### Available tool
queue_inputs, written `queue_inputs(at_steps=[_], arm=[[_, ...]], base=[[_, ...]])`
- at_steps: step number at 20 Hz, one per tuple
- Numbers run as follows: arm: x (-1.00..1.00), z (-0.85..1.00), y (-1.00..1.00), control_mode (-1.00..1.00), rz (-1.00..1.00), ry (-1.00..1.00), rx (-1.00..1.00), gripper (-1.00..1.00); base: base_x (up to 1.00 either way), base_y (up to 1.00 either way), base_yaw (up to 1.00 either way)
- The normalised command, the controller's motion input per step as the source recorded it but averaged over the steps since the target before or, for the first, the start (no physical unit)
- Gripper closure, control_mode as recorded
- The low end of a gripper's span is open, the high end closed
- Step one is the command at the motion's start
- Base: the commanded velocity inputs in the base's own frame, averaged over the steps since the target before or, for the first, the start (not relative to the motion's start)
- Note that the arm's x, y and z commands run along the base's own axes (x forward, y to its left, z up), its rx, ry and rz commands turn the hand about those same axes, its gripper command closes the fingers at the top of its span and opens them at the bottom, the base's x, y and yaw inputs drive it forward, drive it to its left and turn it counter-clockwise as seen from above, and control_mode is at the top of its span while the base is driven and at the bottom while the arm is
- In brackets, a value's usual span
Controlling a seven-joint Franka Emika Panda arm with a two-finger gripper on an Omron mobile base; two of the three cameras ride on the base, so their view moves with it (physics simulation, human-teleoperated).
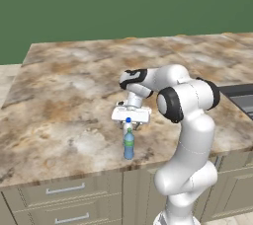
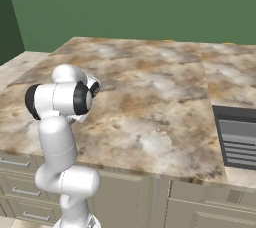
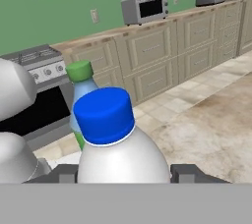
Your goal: Take the bottled waters from the counter and place them in the freezer to freeze. Close the freezer door after placing the bottles.
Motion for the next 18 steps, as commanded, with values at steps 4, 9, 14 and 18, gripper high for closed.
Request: queue_inputs(at_steps=[4, 9, 14, 18], arm=[[0.03, 0.04, -0.25, -1.0, -0.05, -0.01, 0.0, 1.0], [0.01, 0.48, -0.75, -1.0, -0.5, -0.04, -0.01, 1.0], [-0.34, 0.94, -0.65, -1.0, -0.6, 0.0, 0.05, 1.0], [-0.3, 1.0, -0.48, -1.0, -0.67, 0.1, 0.16, 1.0]], base=[[0.0, 0.0, 0.0], [0.0, 0.0, 0.0], [0.0, 0.0, 0.0], [0.0, 0.0, 0.0]])
